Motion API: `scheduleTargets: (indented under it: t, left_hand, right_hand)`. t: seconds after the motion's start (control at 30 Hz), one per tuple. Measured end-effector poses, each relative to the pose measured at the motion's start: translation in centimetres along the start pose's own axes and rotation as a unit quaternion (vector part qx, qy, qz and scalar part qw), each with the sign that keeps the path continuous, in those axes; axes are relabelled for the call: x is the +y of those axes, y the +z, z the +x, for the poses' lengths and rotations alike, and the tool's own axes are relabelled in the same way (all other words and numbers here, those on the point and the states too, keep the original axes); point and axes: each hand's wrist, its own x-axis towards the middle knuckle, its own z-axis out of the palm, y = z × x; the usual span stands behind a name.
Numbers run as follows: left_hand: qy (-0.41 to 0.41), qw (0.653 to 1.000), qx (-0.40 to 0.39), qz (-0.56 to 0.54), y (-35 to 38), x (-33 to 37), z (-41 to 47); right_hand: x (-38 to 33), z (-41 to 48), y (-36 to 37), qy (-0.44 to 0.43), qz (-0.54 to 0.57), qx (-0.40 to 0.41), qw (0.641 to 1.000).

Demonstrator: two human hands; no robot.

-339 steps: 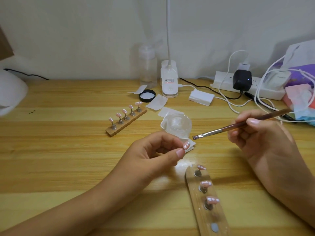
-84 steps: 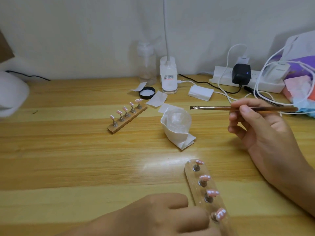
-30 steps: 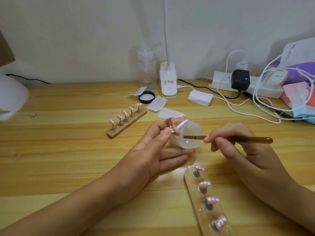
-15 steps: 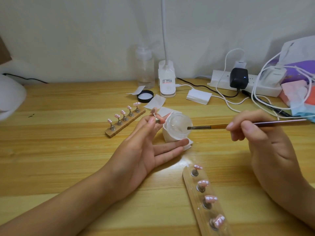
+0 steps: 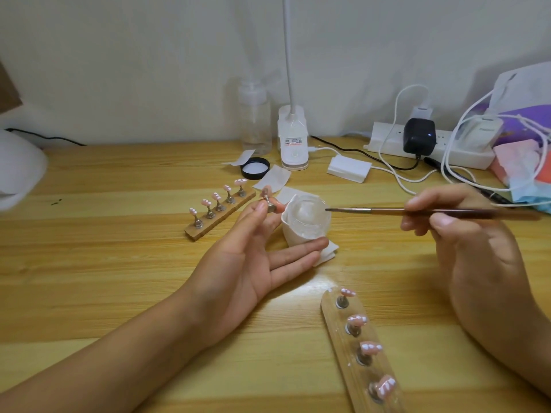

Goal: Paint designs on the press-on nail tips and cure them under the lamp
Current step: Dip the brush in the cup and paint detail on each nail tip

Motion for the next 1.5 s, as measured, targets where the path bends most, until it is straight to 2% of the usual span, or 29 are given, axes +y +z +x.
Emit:
scheduleTargets:
  t: [0.2, 0.33, 0.43, 0.53, 0.6, 0.77, 0.9, 1.13, 1.5]
  left_hand:
    - [-0.004, 1.000, 0.007, -0.002, 0.0, 0.1, 0.0]
    - [0.002, 1.000, 0.009, -0.008, 0.0, 0.1, 0.0]
    - [0.046, 0.996, 0.071, 0.021, 0.6, -0.3, -0.1]
    - [0.139, 0.970, 0.136, 0.147, 0.9, -1.0, -1.0]
    - [0.170, 0.956, 0.117, 0.208, 0.9, -1.3, -1.7]
    - [0.097, 0.945, 0.059, 0.307, 0.6, -1.5, -2.0]
    - [0.096, 0.923, 0.042, 0.369, 0.7, -1.4, -2.0]
    - [0.105, 0.929, 0.034, 0.352, 0.8, -1.4, -2.0]
    - [0.106, 0.933, 0.008, 0.345, 1.1, -1.2, -1.9]
  right_hand:
    - [-0.8, -0.4, 0.4, -0.009, -0.061, -0.061, 0.996]
    - [-0.8, -0.5, 0.1, -0.002, -0.045, -0.061, 0.997]
    - [-0.5, -0.4, 0.0, 0.012, 0.004, -0.036, 0.999]
    - [-0.1, 0.0, -0.2, 0.042, 0.060, 0.003, 0.997]
    - [0.0, 0.3, -0.2, 0.057, 0.105, 0.015, 0.993]
    - [-0.1, 0.6, 0.0, 0.125, 0.167, 0.038, 0.977]
    - [-0.4, 0.6, 0.4, 0.147, 0.183, 0.019, 0.972]
    - [-0.7, 0.3, 0.6, 0.139, 0.168, -0.036, 0.975]
    - [-0.3, 0.4, 0.4, 0.129, 0.165, -0.053, 0.976]
